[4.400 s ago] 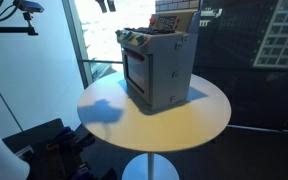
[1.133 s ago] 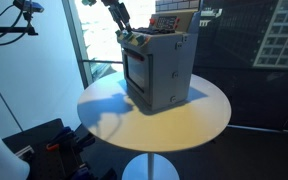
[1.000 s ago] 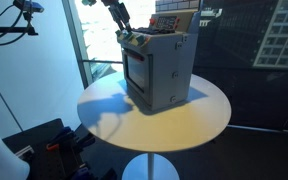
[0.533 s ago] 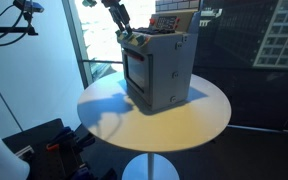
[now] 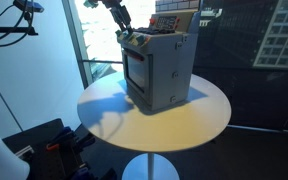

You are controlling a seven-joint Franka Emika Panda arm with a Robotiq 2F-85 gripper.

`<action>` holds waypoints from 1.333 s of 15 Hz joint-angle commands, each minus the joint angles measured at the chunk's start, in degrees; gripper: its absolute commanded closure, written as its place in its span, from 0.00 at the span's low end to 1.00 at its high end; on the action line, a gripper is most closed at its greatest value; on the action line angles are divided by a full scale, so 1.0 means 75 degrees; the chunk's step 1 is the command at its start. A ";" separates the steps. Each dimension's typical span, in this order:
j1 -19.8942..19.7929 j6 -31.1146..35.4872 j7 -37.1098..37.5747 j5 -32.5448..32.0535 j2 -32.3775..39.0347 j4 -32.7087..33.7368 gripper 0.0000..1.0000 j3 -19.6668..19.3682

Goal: Turn the third knob from the left clockwise

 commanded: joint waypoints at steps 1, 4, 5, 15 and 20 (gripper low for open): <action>-0.0055 0.0182 0.0135 -0.0129 -0.0004 -0.0024 0.26 0.0017; -0.0058 0.0208 0.0132 -0.0125 -0.0002 -0.0026 0.34 0.0015; -0.0059 0.0216 0.0128 -0.0127 0.0001 -0.0026 0.31 0.0014; -0.0053 0.0334 0.0161 -0.0161 0.0013 -0.0047 0.99 0.0059; -0.0071 0.0308 0.0188 -0.0119 -0.0016 -0.0080 0.95 0.0035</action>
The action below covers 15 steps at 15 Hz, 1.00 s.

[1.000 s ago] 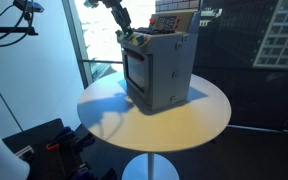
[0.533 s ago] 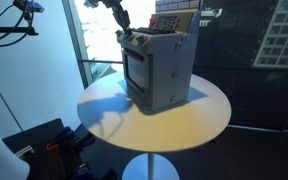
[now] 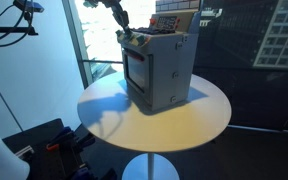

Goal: Turn the third knob from the left clockwise

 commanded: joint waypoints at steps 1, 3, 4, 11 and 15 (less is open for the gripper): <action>-0.0103 0.0080 0.0218 -0.0095 -0.0029 -0.0080 0.94 -0.0023; -0.0121 0.0011 0.0350 -0.0042 -0.0037 -0.0091 0.95 -0.0041; -0.0130 -0.0006 0.0452 -0.0008 -0.0044 -0.0108 0.95 -0.0053; -0.0159 -0.0057 0.1281 0.0221 -0.0061 -0.0180 0.95 -0.0143; -0.0162 -0.0015 0.1840 0.0499 -0.0089 -0.0232 0.96 -0.0216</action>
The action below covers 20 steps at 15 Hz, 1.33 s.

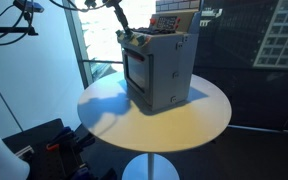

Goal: Turn the third knob from the left clockwise

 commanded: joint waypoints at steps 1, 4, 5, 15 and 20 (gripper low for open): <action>-0.0141 -0.0010 0.0477 0.0272 -0.0083 -0.0240 0.96 -0.0162; -0.0147 0.0057 0.0891 0.0597 -0.0105 -0.0287 0.96 -0.0240; -0.0150 0.0095 0.1030 0.0696 -0.0115 -0.0310 0.96 -0.0260; -0.0140 0.0776 0.2082 0.1637 -0.0373 -0.0761 0.96 -0.0429; -0.0126 0.0967 0.2144 0.1933 -0.0442 -0.0893 0.96 -0.0457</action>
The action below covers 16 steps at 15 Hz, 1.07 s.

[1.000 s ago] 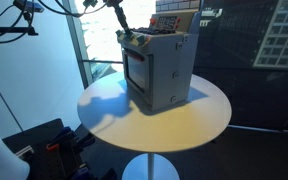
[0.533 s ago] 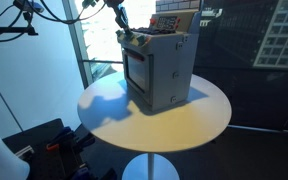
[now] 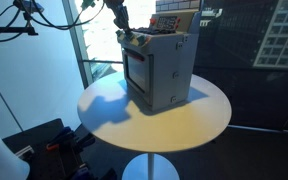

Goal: Turn the third knob from the left clockwise

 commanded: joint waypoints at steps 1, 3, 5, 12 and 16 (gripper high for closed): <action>-0.0117 0.0091 0.0046 0.0135 -0.0124 -0.0277 0.95 -0.0137; -0.0121 0.0041 0.0003 0.0114 -0.0131 -0.0250 0.62 -0.0140; -0.0100 -0.0030 -0.0107 0.0147 -0.0153 -0.0239 0.48 -0.0217; 0.0000 -0.0265 -0.0769 0.0142 -0.0216 -0.0194 0.00 -0.0398; 0.0128 -0.0932 -0.1814 0.0132 -0.0353 -0.0088 0.00 -0.0439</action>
